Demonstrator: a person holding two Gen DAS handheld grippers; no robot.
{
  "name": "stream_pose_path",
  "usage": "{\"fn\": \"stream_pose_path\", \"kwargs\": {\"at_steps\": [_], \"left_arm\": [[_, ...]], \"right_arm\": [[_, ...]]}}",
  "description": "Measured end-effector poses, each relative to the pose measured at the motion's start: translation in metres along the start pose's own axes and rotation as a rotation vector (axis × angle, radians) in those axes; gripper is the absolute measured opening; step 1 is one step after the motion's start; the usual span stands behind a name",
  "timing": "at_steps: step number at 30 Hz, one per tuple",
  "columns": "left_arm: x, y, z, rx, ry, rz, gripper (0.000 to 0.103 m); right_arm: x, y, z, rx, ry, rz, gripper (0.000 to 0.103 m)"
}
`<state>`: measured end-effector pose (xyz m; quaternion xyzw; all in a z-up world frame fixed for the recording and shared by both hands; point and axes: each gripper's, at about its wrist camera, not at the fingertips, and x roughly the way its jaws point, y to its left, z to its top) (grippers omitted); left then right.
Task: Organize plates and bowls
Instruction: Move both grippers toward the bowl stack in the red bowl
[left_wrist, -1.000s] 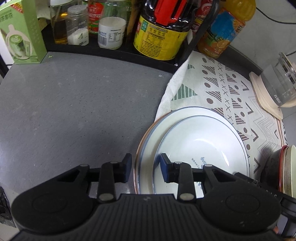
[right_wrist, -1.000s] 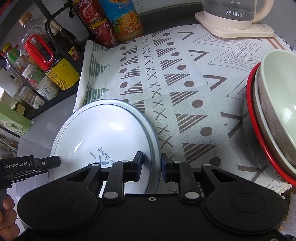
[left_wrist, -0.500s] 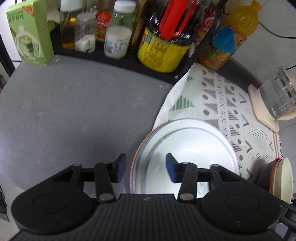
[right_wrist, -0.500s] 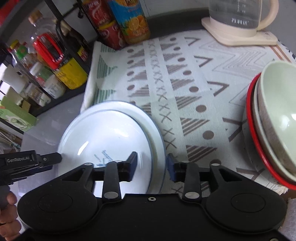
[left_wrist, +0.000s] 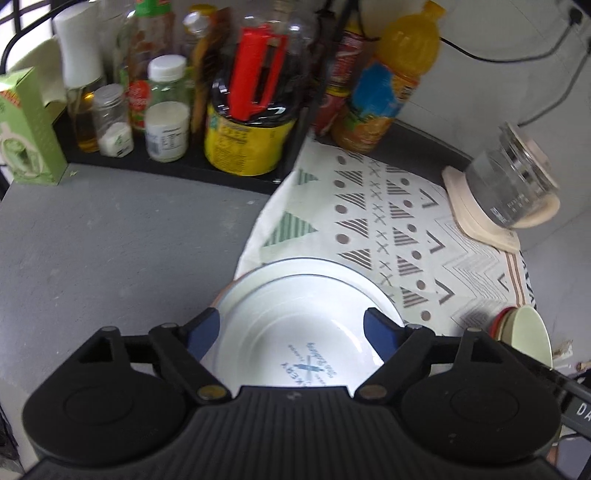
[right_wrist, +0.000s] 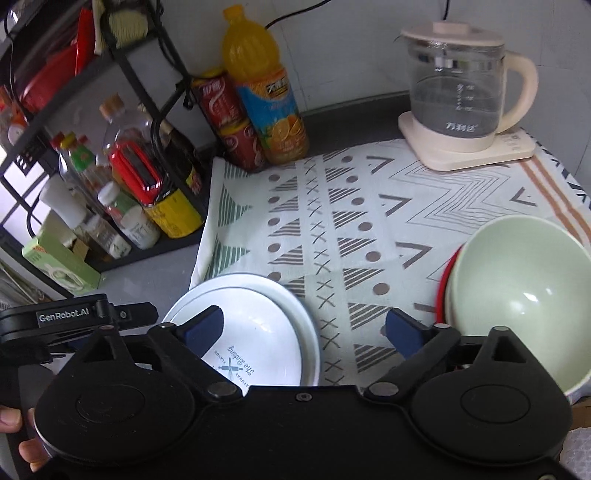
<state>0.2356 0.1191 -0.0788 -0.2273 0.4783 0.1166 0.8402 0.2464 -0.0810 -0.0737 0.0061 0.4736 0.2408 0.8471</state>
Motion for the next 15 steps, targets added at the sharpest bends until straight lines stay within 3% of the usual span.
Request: {"fn": "stream_pose_path", "kwargs": {"at_steps": [15], "left_arm": [[-0.009,-0.067,-0.003,0.113,-0.007,-0.089,0.084]], "right_arm": [[-0.048,-0.053,0.001,0.124,-0.108,-0.084,0.099]]}}
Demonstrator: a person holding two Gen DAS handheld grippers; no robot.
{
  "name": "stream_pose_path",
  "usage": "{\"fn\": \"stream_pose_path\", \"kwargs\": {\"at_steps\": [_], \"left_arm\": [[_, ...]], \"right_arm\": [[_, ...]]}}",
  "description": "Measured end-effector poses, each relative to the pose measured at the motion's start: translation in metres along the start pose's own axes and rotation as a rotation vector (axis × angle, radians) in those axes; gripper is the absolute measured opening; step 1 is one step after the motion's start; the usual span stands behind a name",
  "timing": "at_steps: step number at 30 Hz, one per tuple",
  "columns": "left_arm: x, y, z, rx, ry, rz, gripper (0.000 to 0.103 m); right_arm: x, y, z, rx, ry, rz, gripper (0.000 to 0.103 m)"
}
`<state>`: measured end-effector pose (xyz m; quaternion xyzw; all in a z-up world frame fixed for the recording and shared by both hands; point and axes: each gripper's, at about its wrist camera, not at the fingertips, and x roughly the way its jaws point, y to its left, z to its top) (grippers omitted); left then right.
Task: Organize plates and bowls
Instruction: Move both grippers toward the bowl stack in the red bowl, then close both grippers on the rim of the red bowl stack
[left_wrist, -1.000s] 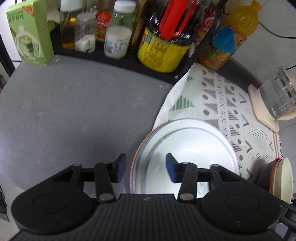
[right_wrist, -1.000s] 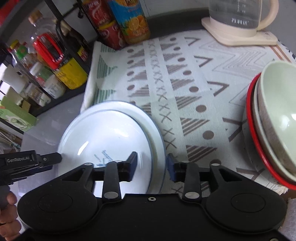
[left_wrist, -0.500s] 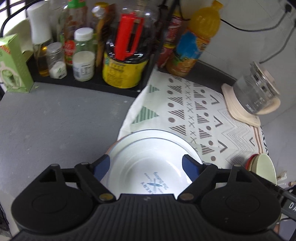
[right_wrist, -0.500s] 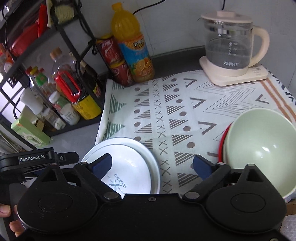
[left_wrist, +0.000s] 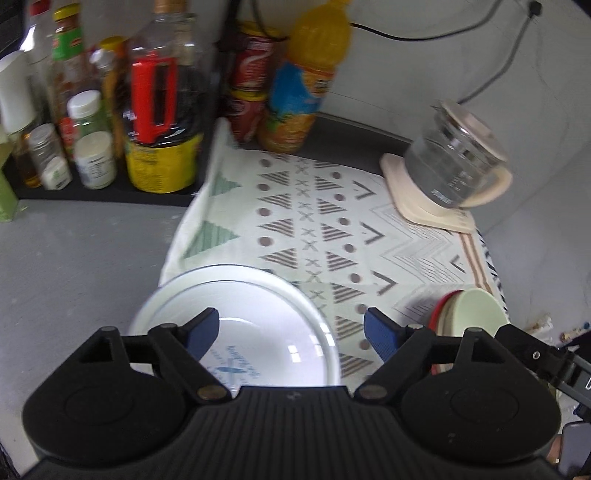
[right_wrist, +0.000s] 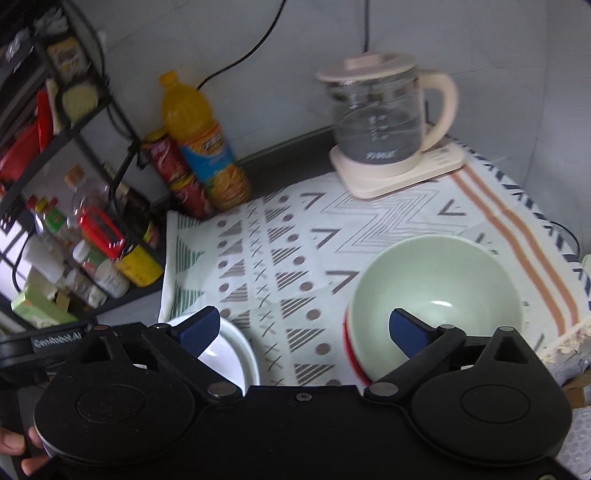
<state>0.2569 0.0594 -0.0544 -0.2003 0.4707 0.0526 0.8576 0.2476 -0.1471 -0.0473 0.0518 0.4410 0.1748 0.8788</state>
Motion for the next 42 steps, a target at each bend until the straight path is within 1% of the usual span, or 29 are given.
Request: {"fn": "stream_pose_path", "kwargs": {"at_steps": [7,9,15,21,26,28,30,35,38,40,42], "left_arm": [[0.016,-0.039,0.001,0.083,0.039,-0.066,0.084],[0.022,-0.05,0.001,0.111,0.05,-0.076,0.084],[0.043,-0.081,-0.001,0.182,0.11,-0.127,0.084],[0.064,-0.103,-0.002,0.229,0.148,-0.154,0.084],[0.081,-0.116,-0.003,0.27,0.185,-0.167,0.084],[0.089,-0.12,-0.003,0.283,0.198,-0.167,0.084],[0.098,-0.122,-0.003,0.292,0.218,-0.164,0.084],[0.12,-0.127,-0.006,0.328,0.264,-0.151,0.081],[0.132,-0.129,-0.008,0.335,0.29,-0.148,0.08],[0.139,-0.13,-0.01,0.334,0.302,-0.145,0.078],[0.145,-0.131,-0.011,0.332,0.313,-0.145,0.073]], "right_arm": [[-0.018,-0.032,-0.001,0.067,-0.046,-0.066,0.099],[-0.02,-0.043,-0.003,0.093,-0.049,-0.097,0.099],[-0.025,-0.074,-0.013,0.182,-0.069,-0.165,0.099],[-0.025,-0.099,-0.026,0.261,-0.057,-0.212,0.098],[-0.023,-0.116,-0.033,0.344,-0.043,-0.215,0.098],[-0.022,-0.119,-0.035,0.358,-0.04,-0.231,0.098],[-0.018,-0.122,-0.037,0.365,-0.037,-0.252,0.095],[-0.003,-0.131,-0.042,0.419,-0.006,-0.257,0.086],[0.009,-0.136,-0.045,0.45,0.01,-0.263,0.085],[0.016,-0.137,-0.047,0.465,0.019,-0.269,0.083],[0.022,-0.14,-0.049,0.489,0.028,-0.273,0.08]]}}
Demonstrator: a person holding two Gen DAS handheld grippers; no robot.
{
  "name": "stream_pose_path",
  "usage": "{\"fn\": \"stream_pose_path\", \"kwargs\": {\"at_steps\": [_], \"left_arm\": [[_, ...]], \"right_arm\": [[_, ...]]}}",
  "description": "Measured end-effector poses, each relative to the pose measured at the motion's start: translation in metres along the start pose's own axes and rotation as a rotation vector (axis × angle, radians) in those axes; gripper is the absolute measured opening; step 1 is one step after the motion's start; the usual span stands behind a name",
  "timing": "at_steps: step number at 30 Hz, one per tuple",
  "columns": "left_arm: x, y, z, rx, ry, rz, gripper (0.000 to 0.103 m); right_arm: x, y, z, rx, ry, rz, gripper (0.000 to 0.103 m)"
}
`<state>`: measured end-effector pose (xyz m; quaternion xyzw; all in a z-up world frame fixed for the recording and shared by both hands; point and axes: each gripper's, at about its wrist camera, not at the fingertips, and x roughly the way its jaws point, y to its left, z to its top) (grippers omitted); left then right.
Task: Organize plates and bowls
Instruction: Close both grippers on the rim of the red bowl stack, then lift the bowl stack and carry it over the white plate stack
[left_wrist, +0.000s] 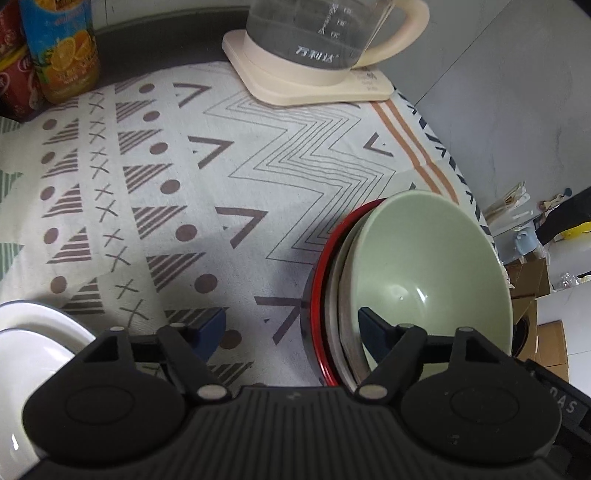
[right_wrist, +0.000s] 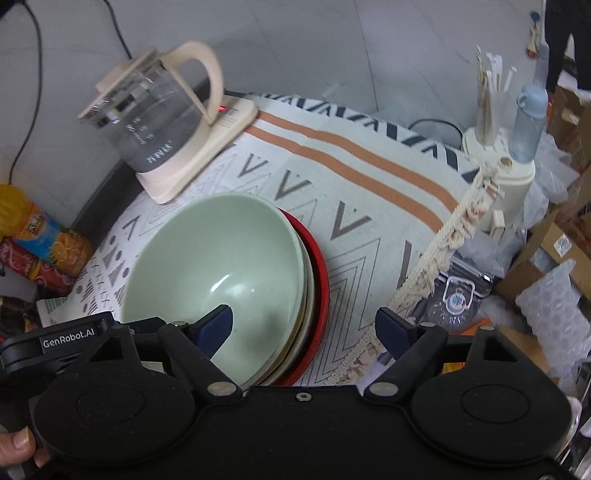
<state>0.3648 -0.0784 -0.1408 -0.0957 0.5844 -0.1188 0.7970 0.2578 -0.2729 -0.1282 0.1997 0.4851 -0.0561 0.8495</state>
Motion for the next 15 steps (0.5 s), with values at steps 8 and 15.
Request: {"fn": "stream_pose_path", "kwargs": {"at_steps": [8,15], "left_arm": [[0.018,-0.001,0.005,-0.011,0.026,-0.031,0.044],[0.028,0.002,0.006,-0.062,0.04,-0.111,0.027]], "right_arm": [[0.022,-0.005,-0.002,0.055,0.04,-0.006,0.057],[0.035,-0.01,-0.004,0.095,0.066,0.016,0.031]]}}
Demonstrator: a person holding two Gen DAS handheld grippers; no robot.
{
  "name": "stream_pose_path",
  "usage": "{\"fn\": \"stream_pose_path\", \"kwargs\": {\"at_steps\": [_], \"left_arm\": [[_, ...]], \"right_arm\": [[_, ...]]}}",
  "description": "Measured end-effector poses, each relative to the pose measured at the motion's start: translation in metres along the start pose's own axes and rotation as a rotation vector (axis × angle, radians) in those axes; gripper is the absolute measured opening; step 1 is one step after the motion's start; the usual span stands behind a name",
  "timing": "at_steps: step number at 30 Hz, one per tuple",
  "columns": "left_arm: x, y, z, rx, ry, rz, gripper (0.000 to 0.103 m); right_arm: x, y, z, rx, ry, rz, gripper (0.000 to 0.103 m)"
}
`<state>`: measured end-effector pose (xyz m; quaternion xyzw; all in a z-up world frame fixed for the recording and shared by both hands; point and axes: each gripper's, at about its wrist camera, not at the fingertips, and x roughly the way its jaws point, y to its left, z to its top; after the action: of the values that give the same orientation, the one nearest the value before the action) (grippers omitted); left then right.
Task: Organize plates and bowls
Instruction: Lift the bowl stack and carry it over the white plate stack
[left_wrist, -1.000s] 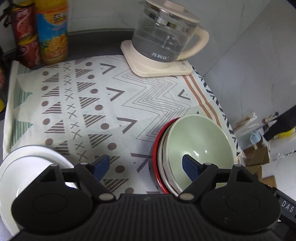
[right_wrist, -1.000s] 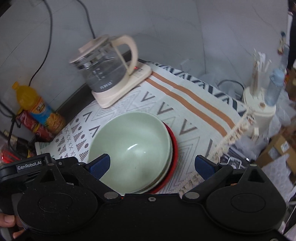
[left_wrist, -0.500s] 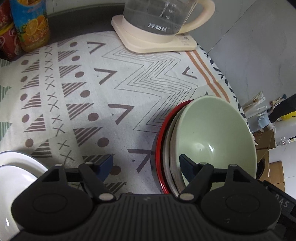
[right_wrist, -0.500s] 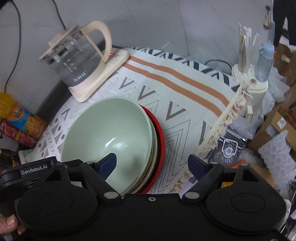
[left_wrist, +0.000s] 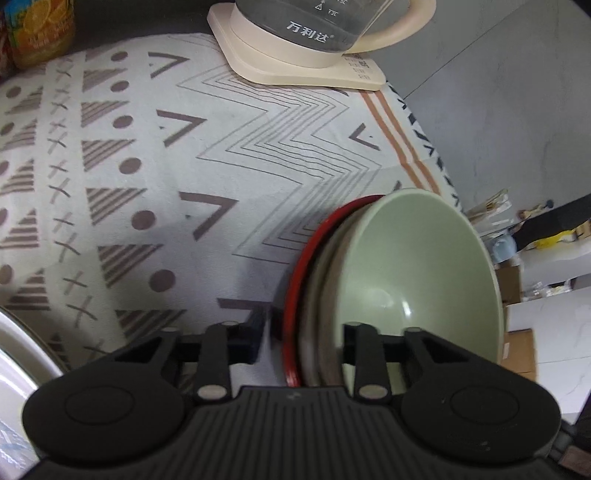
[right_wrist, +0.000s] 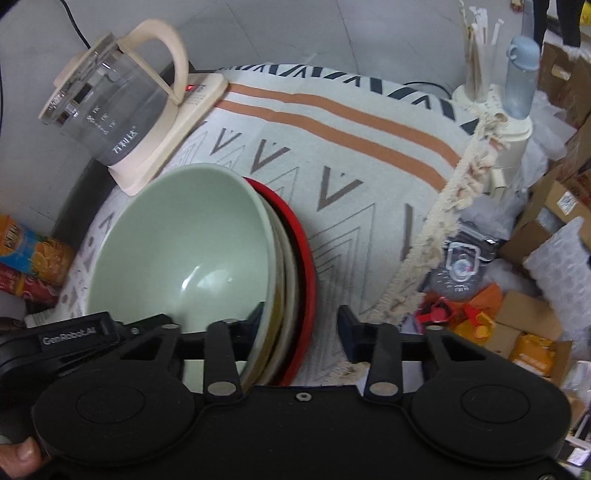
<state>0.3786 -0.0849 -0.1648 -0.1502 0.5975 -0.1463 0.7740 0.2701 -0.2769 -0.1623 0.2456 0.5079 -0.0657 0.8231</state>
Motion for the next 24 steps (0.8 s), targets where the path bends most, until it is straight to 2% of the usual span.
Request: {"fn": "stream_pose_path", "kwargs": {"at_steps": [10,24], "left_arm": [[-0.014,-0.005,-0.01,0.005,-0.014,0.015,0.026],[-0.061,0.001,-0.018,-0.046,-0.112,0.026,0.026]], "right_arm": [[-0.004,-0.001,0.001,-0.017,-0.001,-0.002,0.027],[-0.03,0.022,0.004,-0.11,-0.035,0.056,0.027]]}}
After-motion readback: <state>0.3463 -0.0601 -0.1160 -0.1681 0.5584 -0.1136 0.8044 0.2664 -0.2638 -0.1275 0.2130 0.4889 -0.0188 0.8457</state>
